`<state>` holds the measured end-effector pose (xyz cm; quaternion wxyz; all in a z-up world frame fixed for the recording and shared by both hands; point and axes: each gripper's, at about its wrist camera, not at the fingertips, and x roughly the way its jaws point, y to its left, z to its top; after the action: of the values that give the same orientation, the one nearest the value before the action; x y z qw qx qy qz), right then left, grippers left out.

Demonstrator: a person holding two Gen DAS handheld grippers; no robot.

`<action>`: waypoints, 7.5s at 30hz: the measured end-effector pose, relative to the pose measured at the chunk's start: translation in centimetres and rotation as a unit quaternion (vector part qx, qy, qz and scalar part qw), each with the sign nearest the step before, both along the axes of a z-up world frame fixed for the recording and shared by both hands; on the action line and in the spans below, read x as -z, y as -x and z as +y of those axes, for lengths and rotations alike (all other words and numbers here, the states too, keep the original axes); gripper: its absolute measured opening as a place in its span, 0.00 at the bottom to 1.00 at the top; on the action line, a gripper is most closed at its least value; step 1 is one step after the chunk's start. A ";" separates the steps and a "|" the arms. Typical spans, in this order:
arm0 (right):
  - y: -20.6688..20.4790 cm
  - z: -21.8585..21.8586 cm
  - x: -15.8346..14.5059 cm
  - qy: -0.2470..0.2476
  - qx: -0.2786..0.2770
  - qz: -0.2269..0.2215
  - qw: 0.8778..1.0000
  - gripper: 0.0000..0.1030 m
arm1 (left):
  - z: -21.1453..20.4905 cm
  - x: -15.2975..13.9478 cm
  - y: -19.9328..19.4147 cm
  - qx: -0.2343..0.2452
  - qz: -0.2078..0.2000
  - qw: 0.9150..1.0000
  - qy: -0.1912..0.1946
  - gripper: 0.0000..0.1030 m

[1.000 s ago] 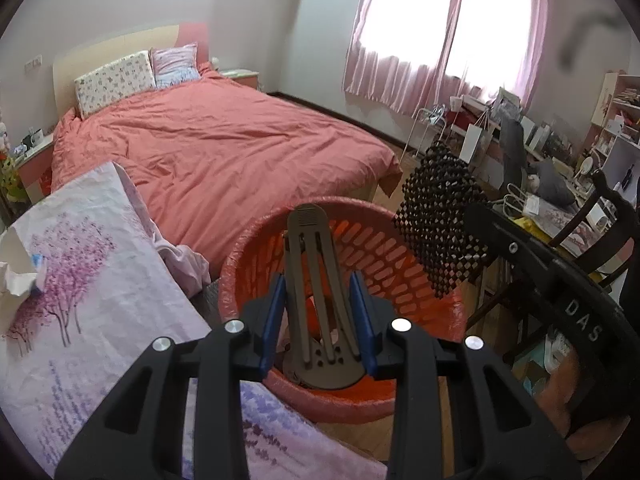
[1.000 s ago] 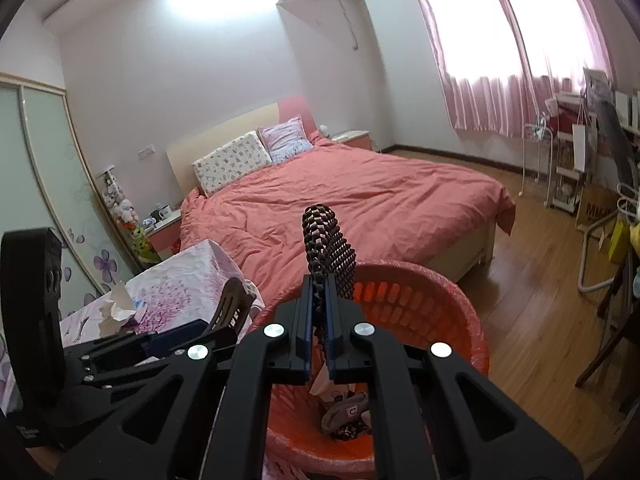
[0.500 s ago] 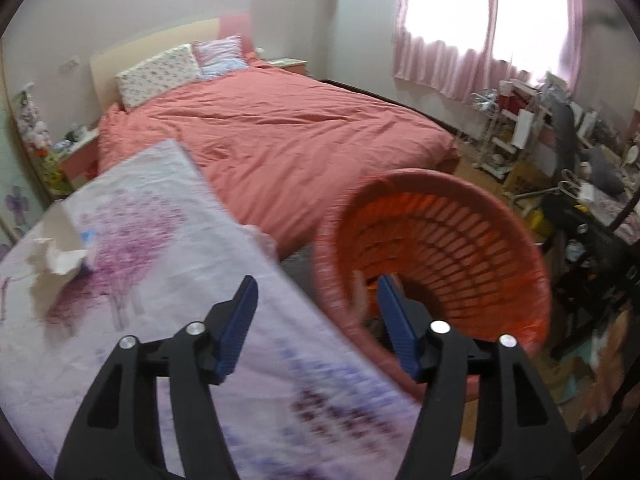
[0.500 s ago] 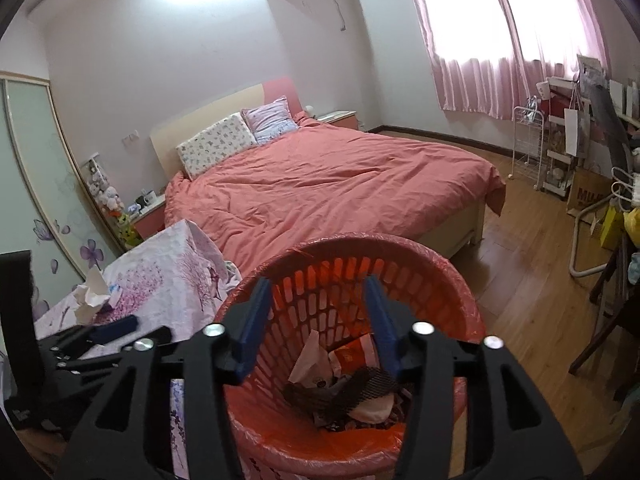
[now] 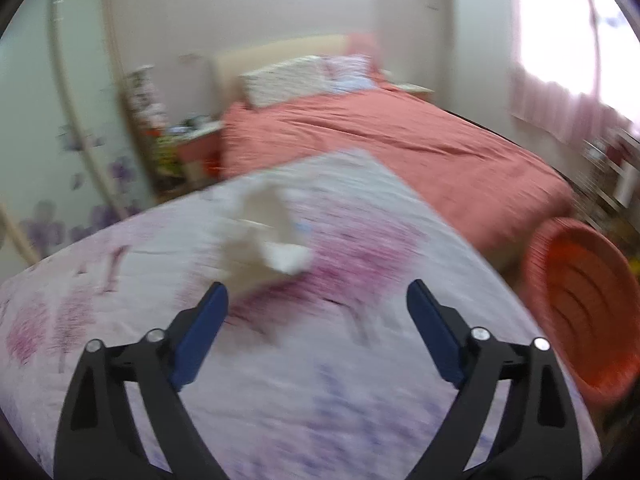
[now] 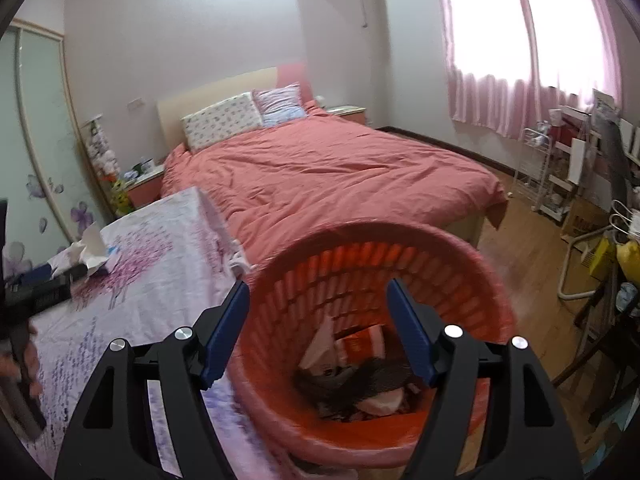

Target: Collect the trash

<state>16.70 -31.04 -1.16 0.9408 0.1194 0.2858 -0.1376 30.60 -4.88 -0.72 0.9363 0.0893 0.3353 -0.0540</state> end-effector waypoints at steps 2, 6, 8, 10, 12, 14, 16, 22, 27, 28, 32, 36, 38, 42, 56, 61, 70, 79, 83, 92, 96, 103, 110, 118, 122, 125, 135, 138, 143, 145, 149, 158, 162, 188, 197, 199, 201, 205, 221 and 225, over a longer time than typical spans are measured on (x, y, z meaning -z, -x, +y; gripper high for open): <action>-0.5 0.9 0.1 -0.002 -0.012 0.004 1.000 0.69 | 2.2 -0.3 -2.0 -0.037 -0.005 0.999 0.001 0.93; -1.6 2.6 0.4 -0.001 -0.036 0.015 0.999 0.69 | 4.4 -0.2 -5.6 -0.070 0.011 0.997 0.028 0.93; -2.0 3.4 0.6 0.001 -0.046 0.020 0.999 0.69 | 4.8 0.2 -7.3 -0.076 0.027 0.996 0.040 0.93; -2.3 3.9 0.7 0.003 -0.052 0.024 0.998 0.69 | 4.8 0.8 -8.6 -0.076 0.036 0.996 0.035 0.93; -2.7 4.4 0.8 0.003 -0.058 0.028 0.998 0.69 | 4.6 1.6 -9.2 -0.080 0.044 0.996 0.022 0.93; -2.7 4.6 0.9 0.002 -0.063 0.032 0.998 0.69 | 4.5 2.2 -9.4 -0.079 0.054 0.995 0.023 0.92; -2.8 4.8 1.1 -0.002 -0.067 0.035 0.997 0.69 | 4.6 2.9 -9.7 -0.077 0.067 0.994 0.030 0.89; -2.8 5.2 1.2 -0.008 -0.071 0.040 0.997 0.69 | 5.0 4.1 -9.7 -0.067 0.089 0.991 0.068 0.60; -2.9 5.6 1.1 -0.008 -0.072 0.039 0.997 0.69 | 5.4 3.7 -9.2 -0.059 0.074 0.994 0.062 0.41; -2.9 5.5 1.1 -0.008 -0.073 0.038 0.997 0.69 | 5.6 3.4 -8.8 -0.058 0.066 0.994 0.058 0.41; -2.9 6.1 1.0 -0.008 -0.077 0.036 0.996 0.69 | 7.0 2.3 -7.5 -0.058 0.051 0.996 0.052 0.41; -3.2 7.3 0.9 -0.007 -0.091 0.035 0.995 0.69 | 10.1 1.3 -5.8 -0.066 0.039 0.996 0.039 0.41; -3.3 7.8 0.9 -0.004 -0.097 0.036 0.995 0.69 | 12.2 1.0 -4.6 -0.076 0.031 0.996 0.019 0.41; -4.0 9.3 1.1 -0.003 -0.117 0.039 0.992 0.69 | 16.1 1.6 -2.9 -0.100 0.029 0.994 -0.019 0.41; -14.7 17.6 1.3 -0.051 -0.211 0.053 0.975 0.69 | 21.4 5.4 -4.0 -0.149 0.094 0.984 0.012 0.43; -20.9 19.6 2.4 -0.085 -0.236 0.078 0.965 0.68 | 21.7 5.4 -4.1 -0.148 0.102 0.983 0.025 0.43; -27.1 22.3 3.0 -0.098 -0.256 0.109 0.956 0.68 | 22.0 5.5 -4.2 -0.147 0.106 0.983 0.037 0.44; -27.7 22.2 3.9 -0.108 -0.253 0.146 0.950 0.68 | 22.0 5.6 -4.3 -0.149 0.106 0.983 0.032 0.44; -27.9 22.3 4.5 -0.106 -0.246 0.162 0.950 0.68 | 21.9 5.6 -4.4 -0.150 0.105 0.983 0.024 0.44; -25.3 22.5 4.5 -0.133 -0.296 0.188 0.927 0.69 | 21.6 5.7 -4.4 -0.152 0.105 0.983 0.016 0.44; -23.6 22.8 4.2 -0.126 -0.329 0.197 0.915 0.69 | 21.5 5.6 -4.4 -0.152 0.104 0.983 0.011 0.44; -24.4 23.6 3.2 -0.057 -0.285 0.135 0.947 0.76 | 21.3 5.6 -4.4 -0.153 0.104 0.983 0.007 0.44; -25.9 23.4 4.4 -0.123 -0.302 0.160 0.932 0.76 | 21.3 5.6 -4.4 -0.153 0.104 0.983 0.007 0.44; -22.5 23.5 3.9 -0.045 -0.304 0.137 0.942 0.76 | 21.3 5.6 -4.4 -0.153 0.104 0.983 0.006 0.44; -22.3 25.4 4.4 -0.007 -0.317 0.131 0.939 0.76 | 21.2 5.6 -4.4 -0.153 0.104 0.983 0.007 0.44; -22.5 26.6 4.6 0.027 -0.315 0.129 0.940 0.75 | 21.2 5.6 -4.4 -0.153 0.104 0.983 0.006 0.44; -21.2 25.3 5.0 0.037 -0.294 0.139 0.945 0.51 | 21.1 5.5 -4.4 -0.154 0.102 0.983 0.003 0.44; -19.2 23.7 4.2 0.022 -0.285 0.132 0.949 0.50 | 21.0 5.4 -4.3 -0.151 0.098 0.984 0.004 0.42; -15.0 20.6 2.8 -0.003 -0.269 0.114 0.956 0.50 | 21.2 4.5 -2.9 -0.129 0.084 0.987 0.038 0.41; -13.3 19.1 2.2 -0.018 -0.258 0.104 0.960 0.50 | 20.9 3.8 -2.0 -0.121 0.078 0.988 0.050 0.40; -10.3 16.9 0.5 -0.021 -0.236 0.074 0.969 0.50 | 19.0 2.1 0.2 -0.099 0.059 0.992 0.046 0.40; -5.4 13.3 -2.5 -0.009 -0.201 0.026 0.979 0.50 | 13.0 -1.3 3.3 -0.044 0.027 0.998 0.043 0.40; -3.8 11.3 -3.5 -0.009 -0.175 0.006 0.984 0.50 | 9.6 -3.2 4.8 -0.013 0.010 0.999 0.047 0.40; 2.9 -1.4 -4.1 -0.025 -0.009 -0.060 0.998 0.50 | -13.6 -6.7 11.3 0.222 0.009 0.968 0.116 0.40; 2.3 -5.2 -2.2 -0.067 0.023 -0.059 0.996 0.51 | -19.4 -3.5 9.1 0.254 0.047 0.959 0.115 0.41; 1.8 -6.0 -1.7 -0.086 0.020 -0.062 0.994 0.52 | -20.3 -2.6 8.5 0.253 0.056 0.959 0.112 0.42; 1.5 -6.7 -1.3 -0.099 0.016 -0.061 0.993 0.54 | -20.6 -1.8 7.7 0.245 0.065 0.961 0.107 0.55; 0.9 -7.0 -0.5 -0.115 0.014 -0.053 0.992 0.66 | -20.3 -0.2 6.6 0.220 0.079 0.968 0.094 0.62; 9.2 0.4 -5.5 0.056 0.058 -0.071 0.994 0.98 | -6.7 -5.5 12.9 0.132 -0.025 0.988 0.070 0.87; 12.0 3.3 -6.2 0.106 0.075 -0.082 0.988 0.98 | -2.8 -6.9 17.0 0.100 -0.067 0.991 0.063 0.95</action>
<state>4.67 -27.73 5.00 0.9554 0.0513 0.1813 -0.2272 13.55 -7.68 6.20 0.9504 0.0667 0.2569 -0.1623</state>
